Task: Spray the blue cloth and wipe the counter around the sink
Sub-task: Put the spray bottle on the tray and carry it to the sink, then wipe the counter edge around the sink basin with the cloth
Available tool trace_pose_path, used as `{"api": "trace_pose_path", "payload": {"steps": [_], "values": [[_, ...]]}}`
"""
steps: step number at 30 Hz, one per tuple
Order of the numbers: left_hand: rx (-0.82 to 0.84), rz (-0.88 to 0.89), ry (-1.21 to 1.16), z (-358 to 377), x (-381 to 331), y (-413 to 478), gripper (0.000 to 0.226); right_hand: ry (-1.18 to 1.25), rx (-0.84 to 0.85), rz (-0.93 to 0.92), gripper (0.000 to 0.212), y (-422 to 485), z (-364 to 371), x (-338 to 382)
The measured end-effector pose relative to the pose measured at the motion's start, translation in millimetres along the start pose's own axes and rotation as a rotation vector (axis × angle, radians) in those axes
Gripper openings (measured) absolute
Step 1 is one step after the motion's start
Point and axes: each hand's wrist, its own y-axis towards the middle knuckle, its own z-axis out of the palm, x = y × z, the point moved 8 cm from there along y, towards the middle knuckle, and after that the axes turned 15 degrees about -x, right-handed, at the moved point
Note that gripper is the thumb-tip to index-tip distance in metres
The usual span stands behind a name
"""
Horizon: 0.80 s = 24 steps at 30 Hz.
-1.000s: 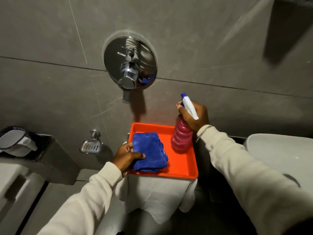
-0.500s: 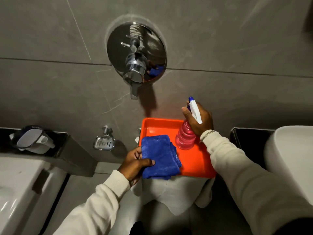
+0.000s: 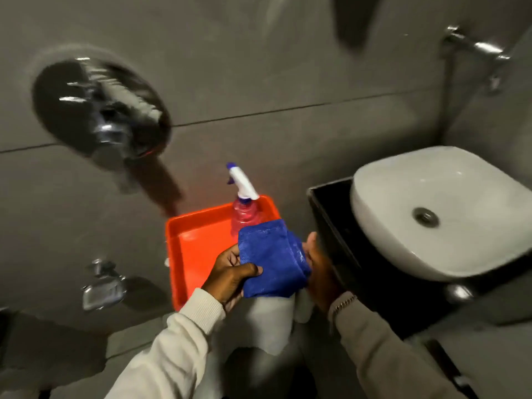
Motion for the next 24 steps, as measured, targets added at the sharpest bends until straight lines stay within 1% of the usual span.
{"api": "trace_pose_path", "payload": {"steps": [1,2,3,5,7,9,11,13,15,17,18,19,21,22,24], "values": [[0.053,-0.016,0.042,19.4,8.3,1.7,0.047,0.020,0.001,0.022,0.062,-9.7,-14.9,-2.4],[0.107,-0.035,0.081,41.4,17.7,3.0,0.049,0.034,-0.047,0.028,0.052,-15.3,-37.2,-4.9],[0.142,-0.042,0.118,57.0,25.2,3.7,0.051,0.054,-0.103,0.030,0.047,-19.7,-54.3,-6.4],[0.191,-0.043,0.215,94.1,44.3,5.7,0.054,0.086,-0.224,0.003,0.050,-29.5,-99.3,-6.1],[0.180,-0.007,0.327,120.2,55.9,8.8,0.058,0.137,-0.349,-0.031,0.044,-35.8,-135.6,-6.6],[0.179,0.024,0.390,149.4,65.8,11.6,0.057,0.142,-0.487,-0.053,0.039,-38.9,-171.2,-7.3],[0.162,0.043,0.415,169.7,66.7,18.2,0.055,0.090,-0.584,-0.093,0.039,-42.4,-192.0,-2.7],[0.113,0.112,0.457,194.1,56.2,37.0,0.054,0.007,-0.648,-0.148,0.040,-38.1,-210.2,4.7],[0.122,0.252,0.476,221.7,32.6,54.3,0.050,-0.163,-0.700,-0.248,0.035,-31.4,-218.2,18.5],[0.182,0.408,0.532,252.1,7.0,66.7,0.046,-0.431,-0.751,-0.386,0.033,-22.9,-214.9,36.9],[0.225,0.491,0.594,265.4,-3.5,71.1,0.045,-0.583,-0.765,-0.497,0.035,-20.6,-208.6,48.8],[0.273,0.577,0.689,277.0,-12.2,76.4,0.042,-0.724,-0.740,-0.615,0.039,-16.1,-197.1,57.8],[0.392,0.711,0.889,294.6,-22.8,86.1,0.035,-1.005,-0.679,-0.774,0.050,-6.6,-173.9,65.3],[0.439,0.746,0.968,300.5,-26.0,95.5,0.034,-1.129,-0.658,-0.793,0.053,2.7,-165.5,63.9],[0.575,0.827,1.148,308.9,-23.6,111.7,0.038,-1.298,-0.640,-0.737,0.059,22.3,-156.0,54.3]]}}
